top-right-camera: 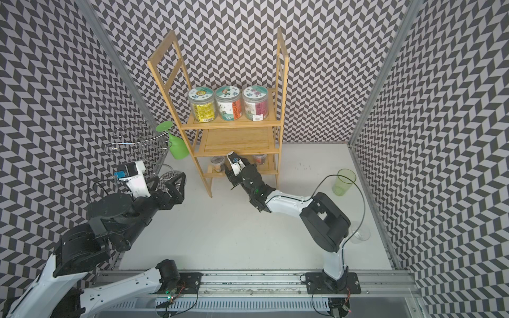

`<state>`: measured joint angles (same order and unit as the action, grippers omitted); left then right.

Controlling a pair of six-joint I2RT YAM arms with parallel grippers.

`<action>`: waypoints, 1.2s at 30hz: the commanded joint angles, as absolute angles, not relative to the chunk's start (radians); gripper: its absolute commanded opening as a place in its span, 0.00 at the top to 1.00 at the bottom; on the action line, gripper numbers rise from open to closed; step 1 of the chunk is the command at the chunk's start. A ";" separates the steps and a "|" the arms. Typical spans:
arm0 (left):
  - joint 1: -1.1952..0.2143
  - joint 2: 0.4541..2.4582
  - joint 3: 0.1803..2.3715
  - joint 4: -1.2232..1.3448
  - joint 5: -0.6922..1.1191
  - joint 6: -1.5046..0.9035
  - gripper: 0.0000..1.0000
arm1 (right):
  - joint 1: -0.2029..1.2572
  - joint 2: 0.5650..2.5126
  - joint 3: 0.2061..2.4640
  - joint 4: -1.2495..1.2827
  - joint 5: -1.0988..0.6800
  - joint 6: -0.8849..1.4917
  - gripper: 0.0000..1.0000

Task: Place the seed container on the shelf
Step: Adjust the seed jar on the shelf.

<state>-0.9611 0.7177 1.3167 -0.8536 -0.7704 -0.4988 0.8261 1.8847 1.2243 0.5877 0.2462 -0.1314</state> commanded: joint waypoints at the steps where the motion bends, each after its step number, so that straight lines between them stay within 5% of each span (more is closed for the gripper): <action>1: -0.956 0.708 1.318 -0.843 -0.777 -0.500 0.00 | 0.788 1.925 1.212 0.440 0.312 -0.088 0.37; 7: -0.955 0.711 1.317 -0.842 -0.775 -0.500 0.00 | 0.788 1.934 1.224 0.418 0.325 -0.095 0.36; 30: -0.956 0.707 1.312 -0.840 -0.771 -0.507 0.01 | 0.807 1.892 1.214 0.346 0.355 -0.098 0.68; 32: -0.956 0.706 1.312 -0.842 -0.770 -0.506 0.00 | 0.816 1.843 1.156 0.412 0.357 -0.098 0.66; 36: -0.956 0.705 1.309 -0.841 -0.769 -0.509 0.00 | 0.833 1.743 1.030 0.592 0.356 -0.092 0.40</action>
<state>-0.9611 0.7177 1.3163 -0.8536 -0.7700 -0.5095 0.8272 1.7908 1.0973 0.5266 0.3370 -0.1123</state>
